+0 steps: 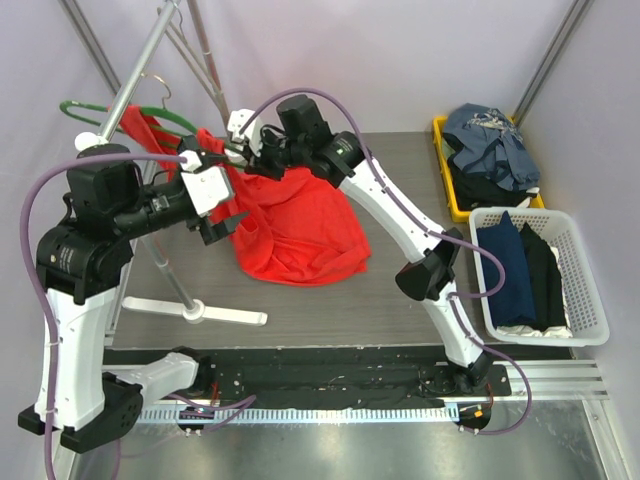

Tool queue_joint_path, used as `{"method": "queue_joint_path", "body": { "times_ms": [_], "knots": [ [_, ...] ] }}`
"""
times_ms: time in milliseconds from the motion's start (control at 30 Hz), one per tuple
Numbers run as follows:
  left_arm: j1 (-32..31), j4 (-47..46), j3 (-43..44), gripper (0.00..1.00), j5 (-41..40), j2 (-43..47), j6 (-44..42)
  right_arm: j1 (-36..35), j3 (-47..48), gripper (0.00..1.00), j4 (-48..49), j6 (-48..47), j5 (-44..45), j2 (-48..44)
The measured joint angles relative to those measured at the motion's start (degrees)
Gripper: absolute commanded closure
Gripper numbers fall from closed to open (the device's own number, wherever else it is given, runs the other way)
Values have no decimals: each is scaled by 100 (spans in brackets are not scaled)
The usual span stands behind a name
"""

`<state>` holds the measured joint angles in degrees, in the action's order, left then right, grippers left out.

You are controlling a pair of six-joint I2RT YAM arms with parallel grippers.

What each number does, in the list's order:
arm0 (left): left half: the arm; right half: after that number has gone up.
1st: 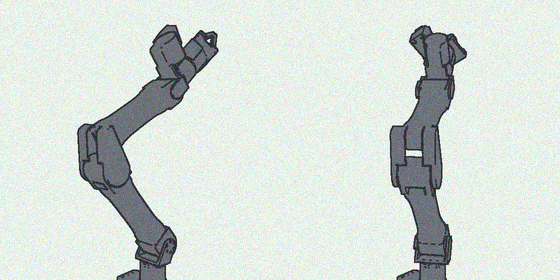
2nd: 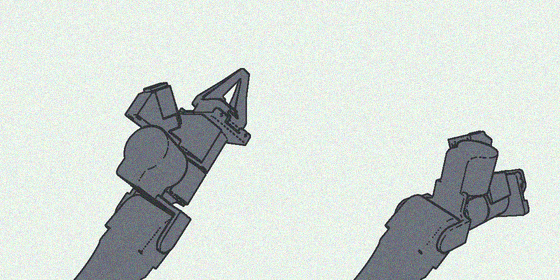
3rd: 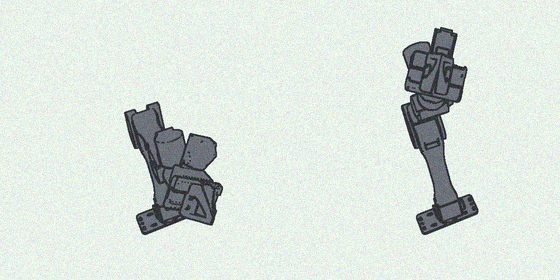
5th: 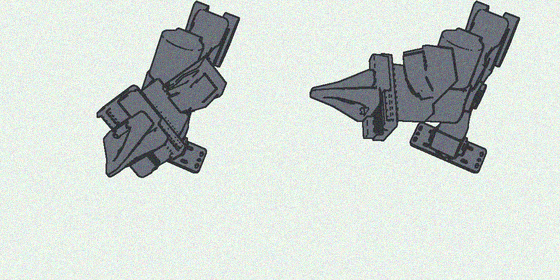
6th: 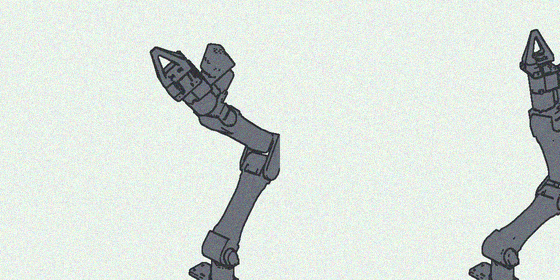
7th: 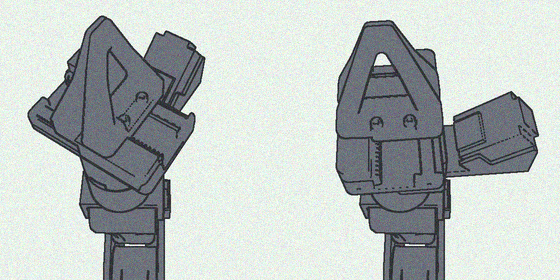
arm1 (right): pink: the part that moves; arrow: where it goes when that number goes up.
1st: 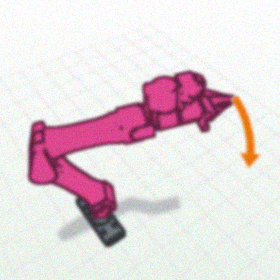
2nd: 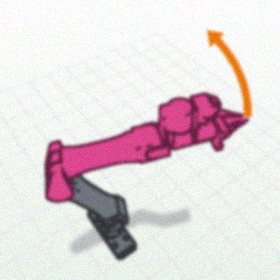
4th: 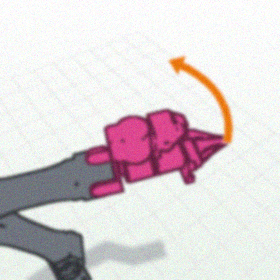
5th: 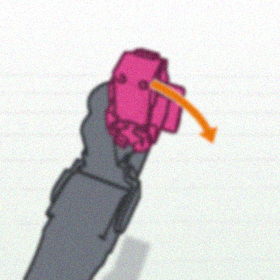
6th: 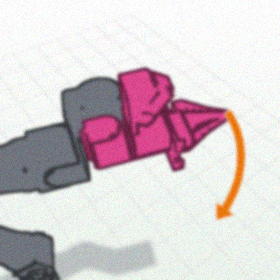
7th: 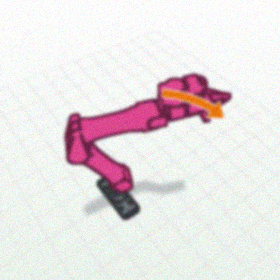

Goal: Place the tank top on the hanger
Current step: Place the hanger at the clothesline.

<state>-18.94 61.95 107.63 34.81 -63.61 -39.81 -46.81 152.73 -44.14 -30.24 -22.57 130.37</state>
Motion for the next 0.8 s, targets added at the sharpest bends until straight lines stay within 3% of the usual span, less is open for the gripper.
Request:
{"method": "queue_joint_path", "body": {
  "times_ms": [167,300,567,800],
  "knots": [
    [0,-240,-341,0,-216,208,-933,4,-492,99,-319,-26,-122,-339],
    [0,-330,-861,0,-645,525,-2380,2,-798,99,-520,-79,-164,-634],
    [-7,-1008,-2944,0,-1838,1259,-5265,2,-1051,99,-688,-136,-229,-1005],
    [-24,-1978,-3333,0,-2341,1132,-6472,2,-1132,99,-817,-155,-308,-1025]
  ]
}}
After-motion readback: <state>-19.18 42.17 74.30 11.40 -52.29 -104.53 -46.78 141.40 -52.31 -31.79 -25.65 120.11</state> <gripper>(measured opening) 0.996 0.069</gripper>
